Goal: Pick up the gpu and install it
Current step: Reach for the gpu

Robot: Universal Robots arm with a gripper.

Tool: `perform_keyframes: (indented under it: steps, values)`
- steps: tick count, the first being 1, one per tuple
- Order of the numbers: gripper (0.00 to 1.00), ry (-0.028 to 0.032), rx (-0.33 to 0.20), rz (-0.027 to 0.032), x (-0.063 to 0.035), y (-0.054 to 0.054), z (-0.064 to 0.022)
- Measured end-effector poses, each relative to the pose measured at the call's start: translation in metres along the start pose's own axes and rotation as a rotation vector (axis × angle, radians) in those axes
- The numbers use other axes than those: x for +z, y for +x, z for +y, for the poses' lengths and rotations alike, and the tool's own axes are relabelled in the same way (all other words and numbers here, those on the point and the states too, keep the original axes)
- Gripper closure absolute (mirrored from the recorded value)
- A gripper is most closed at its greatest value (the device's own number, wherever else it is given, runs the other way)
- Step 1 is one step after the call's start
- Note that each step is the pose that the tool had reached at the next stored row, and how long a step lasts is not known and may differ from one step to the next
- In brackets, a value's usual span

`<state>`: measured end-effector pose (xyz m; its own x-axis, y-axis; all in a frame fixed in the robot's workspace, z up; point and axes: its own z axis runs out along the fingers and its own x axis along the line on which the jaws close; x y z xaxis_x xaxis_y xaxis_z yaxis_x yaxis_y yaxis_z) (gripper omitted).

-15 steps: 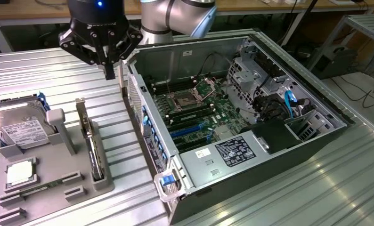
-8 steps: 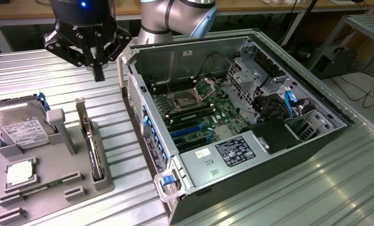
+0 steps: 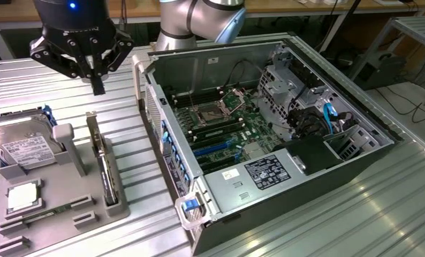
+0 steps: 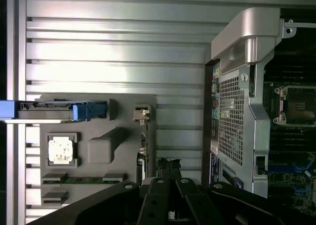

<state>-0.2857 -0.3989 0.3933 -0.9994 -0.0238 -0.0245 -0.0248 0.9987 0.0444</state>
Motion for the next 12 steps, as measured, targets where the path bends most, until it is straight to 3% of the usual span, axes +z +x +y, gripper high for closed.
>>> perform_keyframes:
  steps: [9,12]
  values:
    - [0.89,-0.0002,-0.010,0.0005,-0.0006,0.025,0.0006]
    - [0.89,-0.0003,-0.012,0.0005,-0.0006,0.027,0.0007]
